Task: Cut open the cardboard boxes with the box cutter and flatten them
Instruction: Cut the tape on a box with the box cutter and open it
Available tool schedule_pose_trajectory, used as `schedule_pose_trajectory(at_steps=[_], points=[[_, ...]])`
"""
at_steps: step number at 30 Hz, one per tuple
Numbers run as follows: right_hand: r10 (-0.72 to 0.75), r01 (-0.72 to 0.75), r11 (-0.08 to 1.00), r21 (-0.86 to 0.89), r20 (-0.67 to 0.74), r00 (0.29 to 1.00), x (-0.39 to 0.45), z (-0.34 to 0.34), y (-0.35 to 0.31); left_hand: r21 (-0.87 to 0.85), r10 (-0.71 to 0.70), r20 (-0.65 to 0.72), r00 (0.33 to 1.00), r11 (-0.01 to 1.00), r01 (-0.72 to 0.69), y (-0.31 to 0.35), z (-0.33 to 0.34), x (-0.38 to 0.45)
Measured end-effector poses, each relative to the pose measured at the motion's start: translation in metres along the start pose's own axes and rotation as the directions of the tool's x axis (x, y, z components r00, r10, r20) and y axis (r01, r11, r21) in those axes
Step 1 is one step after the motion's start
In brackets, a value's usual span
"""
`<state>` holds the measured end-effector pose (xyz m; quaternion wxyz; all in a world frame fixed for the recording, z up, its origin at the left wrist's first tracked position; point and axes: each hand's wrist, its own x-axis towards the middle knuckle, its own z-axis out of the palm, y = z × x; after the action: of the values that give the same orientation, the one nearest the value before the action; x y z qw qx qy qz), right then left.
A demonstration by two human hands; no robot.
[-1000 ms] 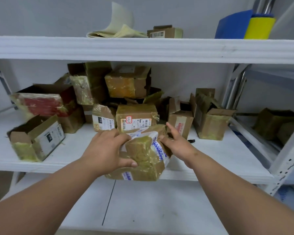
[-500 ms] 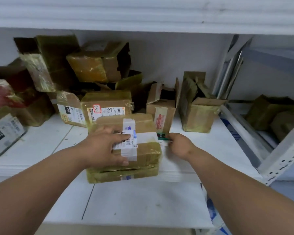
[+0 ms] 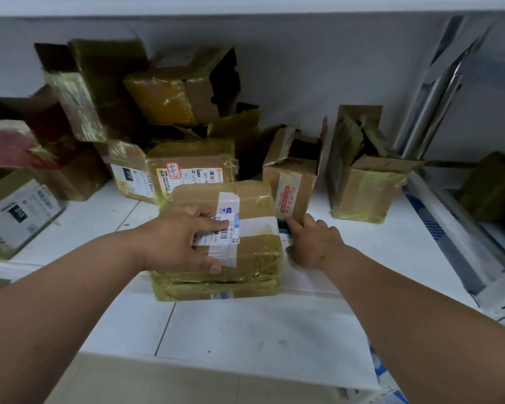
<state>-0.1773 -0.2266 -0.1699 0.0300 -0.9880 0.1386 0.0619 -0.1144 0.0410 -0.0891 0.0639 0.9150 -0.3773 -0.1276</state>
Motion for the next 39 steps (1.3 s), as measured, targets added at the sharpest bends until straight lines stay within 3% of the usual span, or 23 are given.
schedule_pose_trajectory(at_steps=[9,15,19,26,30,35,39], points=[[0.140,-0.139,0.989,-0.047,0.003,0.990,-0.018,-0.006,-0.012,-0.052,0.052,0.038,0.998,0.997,-0.050,-0.018,-0.015,-0.013],[0.149,-0.145,0.984,-0.107,0.027,0.989,-0.029,-0.015,-0.011,-0.094,0.054,0.052,0.997,0.994,-0.049,-0.026,-0.016,-0.020],[0.168,-0.170,0.985,0.030,0.051,0.984,-0.031,-0.018,-0.021,-0.087,0.053,0.023,0.998,0.995,-0.051,-0.022,-0.009,-0.017],[0.282,-0.249,0.934,0.256,-0.102,0.954,-0.049,0.002,-0.009,-0.013,0.101,0.069,0.993,0.995,-0.100,-0.013,-0.005,-0.020],[0.340,-0.336,0.939,0.081,-0.057,0.939,-0.059,0.004,-0.001,0.116,0.045,0.094,0.995,0.992,-0.056,-0.002,0.000,-0.019],[0.358,-0.347,0.927,0.143,-0.060,0.932,-0.078,0.004,-0.001,0.150,0.041,-0.019,0.999,0.988,-0.038,0.025,0.008,-0.015],[0.262,-0.225,0.956,0.189,-0.202,0.944,-0.101,0.005,-0.004,0.147,-0.014,-0.098,0.995,0.989,0.029,0.047,0.015,-0.007]])
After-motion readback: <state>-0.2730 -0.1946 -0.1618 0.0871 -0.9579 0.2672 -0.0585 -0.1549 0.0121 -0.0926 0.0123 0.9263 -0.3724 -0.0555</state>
